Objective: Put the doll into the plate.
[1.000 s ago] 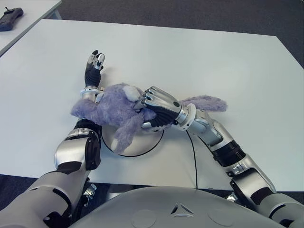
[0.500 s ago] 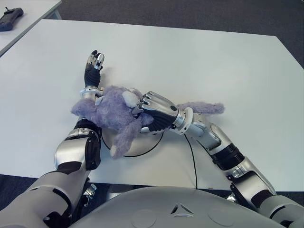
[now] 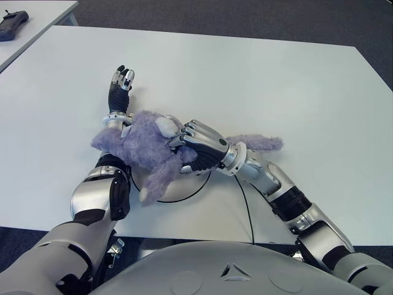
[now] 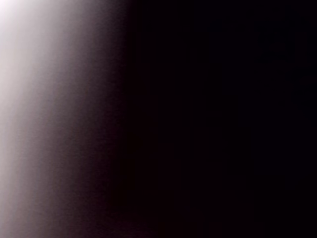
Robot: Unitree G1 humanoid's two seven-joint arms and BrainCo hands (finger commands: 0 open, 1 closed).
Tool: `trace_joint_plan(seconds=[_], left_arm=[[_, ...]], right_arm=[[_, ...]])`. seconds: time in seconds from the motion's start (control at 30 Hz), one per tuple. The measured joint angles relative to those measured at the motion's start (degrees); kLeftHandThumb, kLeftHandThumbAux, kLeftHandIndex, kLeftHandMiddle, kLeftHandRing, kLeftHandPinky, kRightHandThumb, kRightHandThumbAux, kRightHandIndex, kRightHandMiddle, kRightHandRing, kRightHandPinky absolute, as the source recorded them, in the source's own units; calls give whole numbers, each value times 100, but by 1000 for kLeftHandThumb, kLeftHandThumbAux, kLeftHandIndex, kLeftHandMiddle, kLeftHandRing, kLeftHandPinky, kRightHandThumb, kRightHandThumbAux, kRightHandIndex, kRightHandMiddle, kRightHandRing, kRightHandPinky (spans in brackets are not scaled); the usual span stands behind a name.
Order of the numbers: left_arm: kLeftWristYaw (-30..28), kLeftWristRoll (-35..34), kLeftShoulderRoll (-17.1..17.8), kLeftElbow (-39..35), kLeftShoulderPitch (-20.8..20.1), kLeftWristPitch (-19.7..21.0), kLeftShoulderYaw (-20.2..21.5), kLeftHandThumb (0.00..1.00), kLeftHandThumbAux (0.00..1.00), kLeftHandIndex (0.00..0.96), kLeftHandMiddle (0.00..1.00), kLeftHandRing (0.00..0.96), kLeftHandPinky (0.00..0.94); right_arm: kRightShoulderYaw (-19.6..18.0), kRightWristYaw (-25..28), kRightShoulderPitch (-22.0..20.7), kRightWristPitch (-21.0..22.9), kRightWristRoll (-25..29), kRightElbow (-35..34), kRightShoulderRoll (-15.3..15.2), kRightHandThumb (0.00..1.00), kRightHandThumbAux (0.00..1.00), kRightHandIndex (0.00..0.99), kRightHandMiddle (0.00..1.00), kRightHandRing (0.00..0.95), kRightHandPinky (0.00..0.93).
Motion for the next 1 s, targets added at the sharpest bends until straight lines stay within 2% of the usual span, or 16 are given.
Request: trace_joint_plan(seconds=[0.03, 0.07, 0.1, 0.13, 0.3, 0.33, 0.43, 0.47, 0.5, 0.6, 0.63, 0.67, 0.7, 0.87, 1.0], left_arm=[[6, 1, 0, 0, 0, 0, -1, 0, 365, 69, 95, 32, 0], [11, 1, 0, 0, 0, 0, -2, 0, 366, 71, 95, 32, 0], [15, 2, 0, 0, 0, 0, -3, 0, 367, 71, 94, 32, 0], [24, 4, 0, 0, 1, 0, -6, 0, 368, 71, 94, 32, 0], [50, 6, 0, 3, 2, 0, -18, 0, 365, 66, 90, 28, 0], [50, 6, 0, 3, 3, 0, -21, 0, 366, 64, 89, 27, 0], [50, 5, 0, 6, 3, 0, -25, 0, 368, 65, 90, 28, 0], [50, 4, 0, 7, 3, 0, -24, 0, 369, 65, 91, 29, 0], [50, 4, 0, 8, 4, 0, -24, 0, 370, 68, 91, 29, 0], [50, 3, 0, 8, 7, 0, -21, 0, 370, 70, 91, 27, 0], [50, 2, 0, 8, 8, 0, -21, 0, 371, 71, 89, 25, 0], [50, 2, 0, 8, 9, -1, -20, 0, 371, 71, 89, 25, 0], [50, 2, 0, 8, 10, -1, -20, 0, 371, 71, 87, 23, 0], [50, 2, 0, 8, 14, -2, -22, 0, 370, 66, 83, 20, 0], [50, 2, 0, 8, 14, -2, -23, 0, 362, 61, 83, 24, 0]], right_arm=[[0, -5, -1, -2, 0, 2, -1, 316, 722, 541, 719, 739, 786], [0, -9, -2, -3, 0, 3, -2, 497, 722, 483, 693, 721, 766], [0, -20, -2, -3, -3, 5, -2, 633, 721, 439, 646, 681, 706], [1, -41, -1, -3, -17, 11, -3, 668, 720, 428, 634, 671, 690], [11, -182, 2, -5, -139, 35, -7, 676, 720, 420, 570, 605, 598], [13, -203, 2, -5, -162, 38, -7, 676, 719, 418, 532, 558, 534], [17, -220, 1, -3, -223, 39, -7, 675, 719, 415, 490, 513, 481], [18, -220, 1, -1, -235, 39, -7, 674, 720, 412, 458, 478, 446], [20, -220, 0, 4, -239, 39, -7, 672, 722, 407, 374, 384, 354], [42, -208, -9, 43, -238, 39, -7, 671, 723, 404, 328, 333, 302], [49, -197, -14, 51, -238, 39, -7, 378, 588, 242, 249, 252, 236], [55, -180, -20, 62, -237, 38, -6, 326, 566, 214, 235, 238, 225], [61, -158, -28, 76, -235, 38, -6, 268, 543, 145, 190, 197, 194], [81, 29, -76, 200, -208, 17, -2, 228, 527, 75, 108, 113, 112], [90, 182, -108, 306, -160, -18, 0, 199, 519, 32, 25, 24, 10]])
